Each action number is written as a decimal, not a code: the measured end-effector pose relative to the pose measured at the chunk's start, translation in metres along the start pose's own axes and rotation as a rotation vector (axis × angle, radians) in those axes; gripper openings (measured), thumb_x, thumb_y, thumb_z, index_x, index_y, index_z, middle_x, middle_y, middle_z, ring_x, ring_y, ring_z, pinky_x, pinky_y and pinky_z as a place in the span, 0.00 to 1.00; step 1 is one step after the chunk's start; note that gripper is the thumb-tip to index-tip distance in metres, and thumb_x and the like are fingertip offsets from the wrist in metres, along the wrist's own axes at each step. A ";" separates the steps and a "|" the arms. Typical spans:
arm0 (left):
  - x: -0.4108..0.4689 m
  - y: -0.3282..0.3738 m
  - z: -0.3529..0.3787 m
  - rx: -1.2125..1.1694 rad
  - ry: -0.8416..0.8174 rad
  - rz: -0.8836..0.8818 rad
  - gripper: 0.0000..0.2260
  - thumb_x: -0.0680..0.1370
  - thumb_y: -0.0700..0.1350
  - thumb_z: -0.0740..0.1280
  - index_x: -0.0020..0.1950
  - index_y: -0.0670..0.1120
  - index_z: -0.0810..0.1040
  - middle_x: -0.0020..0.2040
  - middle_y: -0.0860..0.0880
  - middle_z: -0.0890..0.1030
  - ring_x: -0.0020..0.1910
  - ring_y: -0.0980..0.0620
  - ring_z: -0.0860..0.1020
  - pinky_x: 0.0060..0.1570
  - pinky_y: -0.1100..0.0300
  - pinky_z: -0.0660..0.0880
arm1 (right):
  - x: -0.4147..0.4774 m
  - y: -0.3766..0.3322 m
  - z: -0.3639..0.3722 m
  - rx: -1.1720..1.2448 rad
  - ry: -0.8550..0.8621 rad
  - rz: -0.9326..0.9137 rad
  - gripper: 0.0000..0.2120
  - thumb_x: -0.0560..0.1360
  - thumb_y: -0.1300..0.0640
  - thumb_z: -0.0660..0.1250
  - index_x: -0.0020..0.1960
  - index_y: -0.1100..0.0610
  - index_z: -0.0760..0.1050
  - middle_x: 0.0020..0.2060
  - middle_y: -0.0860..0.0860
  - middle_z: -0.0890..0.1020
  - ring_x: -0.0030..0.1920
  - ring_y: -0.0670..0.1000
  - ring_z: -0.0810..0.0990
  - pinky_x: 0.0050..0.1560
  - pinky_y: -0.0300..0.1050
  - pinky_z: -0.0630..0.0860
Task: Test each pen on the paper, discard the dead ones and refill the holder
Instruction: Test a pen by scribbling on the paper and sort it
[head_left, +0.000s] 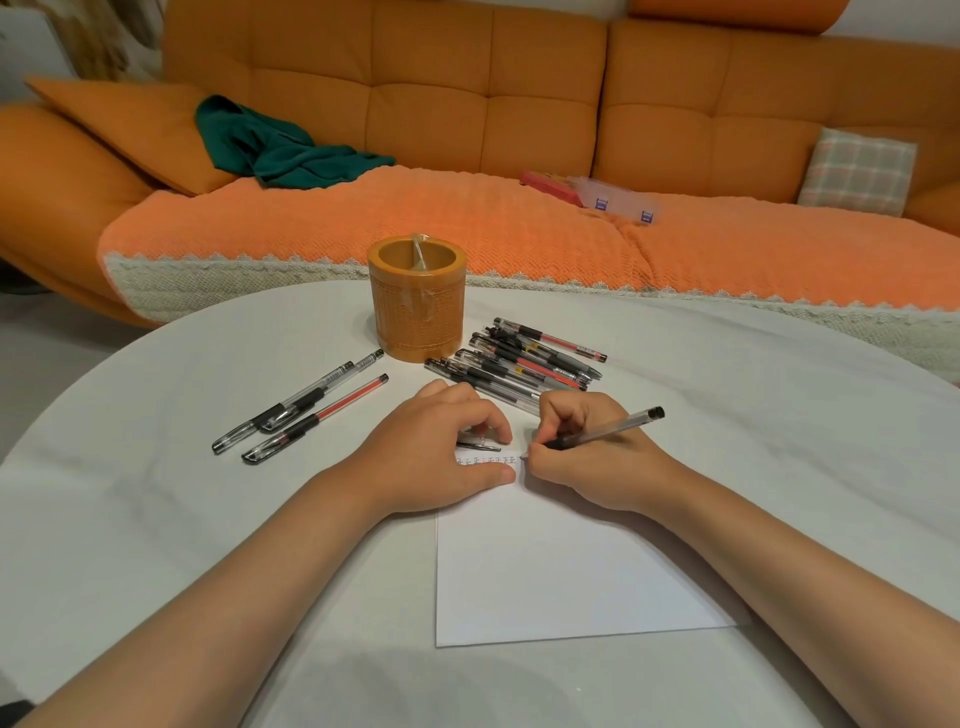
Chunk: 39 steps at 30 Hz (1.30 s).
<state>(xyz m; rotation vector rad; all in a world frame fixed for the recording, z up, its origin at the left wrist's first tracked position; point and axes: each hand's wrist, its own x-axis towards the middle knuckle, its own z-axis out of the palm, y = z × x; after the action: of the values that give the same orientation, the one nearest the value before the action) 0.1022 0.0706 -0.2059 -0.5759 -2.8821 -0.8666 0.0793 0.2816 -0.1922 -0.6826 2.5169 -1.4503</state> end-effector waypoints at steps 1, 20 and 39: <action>0.000 0.000 0.000 -0.003 0.001 0.000 0.14 0.70 0.63 0.72 0.53 0.62 0.77 0.50 0.60 0.75 0.54 0.60 0.69 0.54 0.56 0.73 | 0.000 -0.001 0.000 0.004 -0.013 0.003 0.10 0.68 0.68 0.71 0.34 0.61 0.71 0.28 0.45 0.74 0.29 0.45 0.69 0.30 0.38 0.65; 0.000 0.000 0.000 0.000 -0.003 -0.004 0.14 0.71 0.64 0.72 0.53 0.62 0.77 0.50 0.60 0.75 0.54 0.59 0.69 0.54 0.56 0.73 | -0.001 -0.002 0.000 0.004 0.006 -0.004 0.10 0.69 0.67 0.71 0.34 0.59 0.72 0.29 0.47 0.76 0.29 0.45 0.70 0.30 0.37 0.66; -0.001 -0.001 0.000 -0.003 0.003 0.015 0.14 0.70 0.64 0.72 0.53 0.63 0.77 0.49 0.59 0.75 0.53 0.59 0.69 0.52 0.59 0.72 | 0.001 0.001 0.000 -0.002 -0.025 -0.001 0.10 0.66 0.67 0.70 0.33 0.61 0.70 0.27 0.47 0.72 0.29 0.46 0.68 0.31 0.42 0.63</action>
<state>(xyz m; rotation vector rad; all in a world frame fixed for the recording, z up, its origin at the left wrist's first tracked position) 0.1027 0.0700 -0.2069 -0.5942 -2.8703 -0.8693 0.0778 0.2815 -0.1934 -0.6983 2.5002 -1.4316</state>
